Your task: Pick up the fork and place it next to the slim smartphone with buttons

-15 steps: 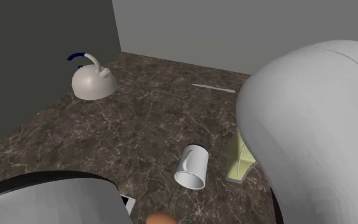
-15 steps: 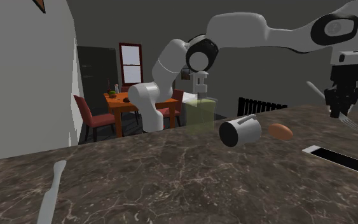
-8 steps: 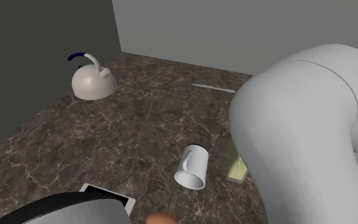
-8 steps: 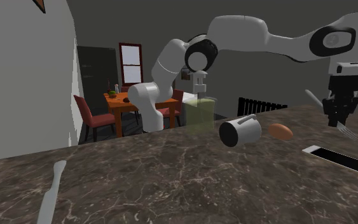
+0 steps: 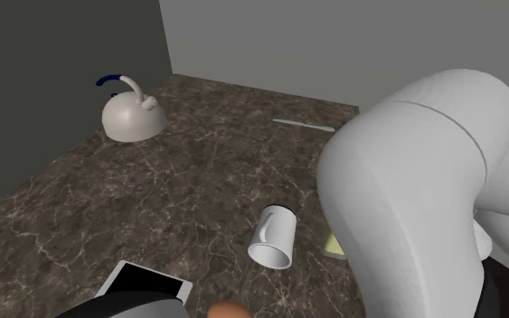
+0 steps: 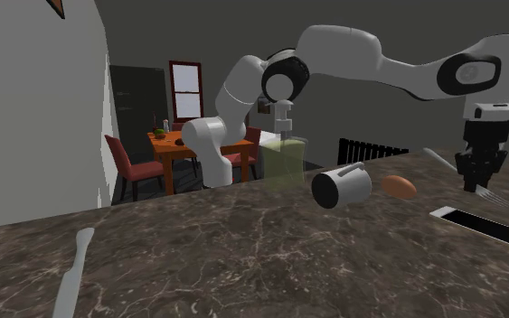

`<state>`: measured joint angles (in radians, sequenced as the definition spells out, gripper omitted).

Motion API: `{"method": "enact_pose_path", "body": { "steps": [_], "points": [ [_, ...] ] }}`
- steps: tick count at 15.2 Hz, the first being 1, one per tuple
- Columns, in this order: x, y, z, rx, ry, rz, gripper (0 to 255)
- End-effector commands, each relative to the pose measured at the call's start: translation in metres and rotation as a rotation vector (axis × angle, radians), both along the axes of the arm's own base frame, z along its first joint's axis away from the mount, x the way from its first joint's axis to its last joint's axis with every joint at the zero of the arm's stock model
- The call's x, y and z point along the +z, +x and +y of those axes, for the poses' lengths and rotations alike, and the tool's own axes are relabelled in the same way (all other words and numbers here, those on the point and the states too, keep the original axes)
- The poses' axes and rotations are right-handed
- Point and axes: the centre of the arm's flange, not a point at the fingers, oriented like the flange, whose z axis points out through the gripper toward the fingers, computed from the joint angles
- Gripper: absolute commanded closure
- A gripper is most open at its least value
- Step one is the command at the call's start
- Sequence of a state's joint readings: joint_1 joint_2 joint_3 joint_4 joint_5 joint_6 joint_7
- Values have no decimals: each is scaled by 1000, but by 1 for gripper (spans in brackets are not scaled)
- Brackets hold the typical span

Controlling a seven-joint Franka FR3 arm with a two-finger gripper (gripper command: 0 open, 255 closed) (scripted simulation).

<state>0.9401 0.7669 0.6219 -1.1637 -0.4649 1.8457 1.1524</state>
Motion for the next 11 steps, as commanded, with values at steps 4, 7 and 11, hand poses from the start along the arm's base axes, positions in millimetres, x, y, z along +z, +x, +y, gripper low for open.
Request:
{"method": "enact_pose_path", "body": {
  "steps": [4,7,11],
  "points": [
    [-6,2,1,-2,-6,4,255],
    [-8,1,0,-2,-6,4,0],
    [-6,2,1,-2,-6,3,0]
  ]
}}
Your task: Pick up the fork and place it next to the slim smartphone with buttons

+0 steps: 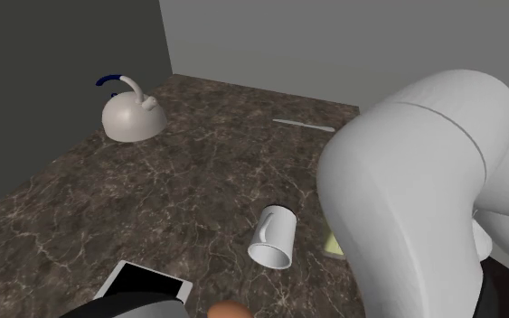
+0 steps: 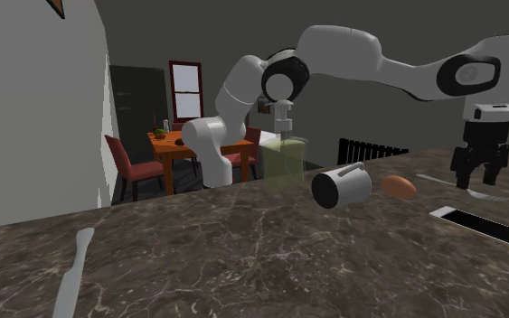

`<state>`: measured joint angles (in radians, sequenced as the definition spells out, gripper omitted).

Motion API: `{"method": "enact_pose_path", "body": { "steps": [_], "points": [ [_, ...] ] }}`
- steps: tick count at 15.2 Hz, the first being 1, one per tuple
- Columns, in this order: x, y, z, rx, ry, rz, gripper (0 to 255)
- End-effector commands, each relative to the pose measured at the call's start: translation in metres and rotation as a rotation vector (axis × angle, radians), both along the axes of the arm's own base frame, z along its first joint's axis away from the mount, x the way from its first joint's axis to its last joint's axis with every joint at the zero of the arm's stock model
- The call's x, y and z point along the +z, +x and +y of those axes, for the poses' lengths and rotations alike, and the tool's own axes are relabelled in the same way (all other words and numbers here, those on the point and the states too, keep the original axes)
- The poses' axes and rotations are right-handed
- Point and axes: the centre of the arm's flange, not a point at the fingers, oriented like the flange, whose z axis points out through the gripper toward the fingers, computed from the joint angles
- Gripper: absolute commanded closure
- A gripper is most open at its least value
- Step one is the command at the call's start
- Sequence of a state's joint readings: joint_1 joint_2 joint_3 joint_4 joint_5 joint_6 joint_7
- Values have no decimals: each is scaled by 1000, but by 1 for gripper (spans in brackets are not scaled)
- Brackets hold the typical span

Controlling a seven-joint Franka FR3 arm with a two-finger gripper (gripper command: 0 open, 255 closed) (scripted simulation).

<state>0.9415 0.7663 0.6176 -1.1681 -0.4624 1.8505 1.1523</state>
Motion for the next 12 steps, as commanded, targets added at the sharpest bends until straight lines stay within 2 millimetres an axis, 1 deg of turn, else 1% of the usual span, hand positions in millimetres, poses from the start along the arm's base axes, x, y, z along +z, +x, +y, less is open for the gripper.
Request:
{"method": "enact_pose_path", "body": {
  "steps": [1,4,12],
  "points": [
    [9,2,0,-2,-6,3,0],
    [46,0,-1,-2,-6,3,0],
    [46,0,-1,-2,-6,3,0]
  ]
}}
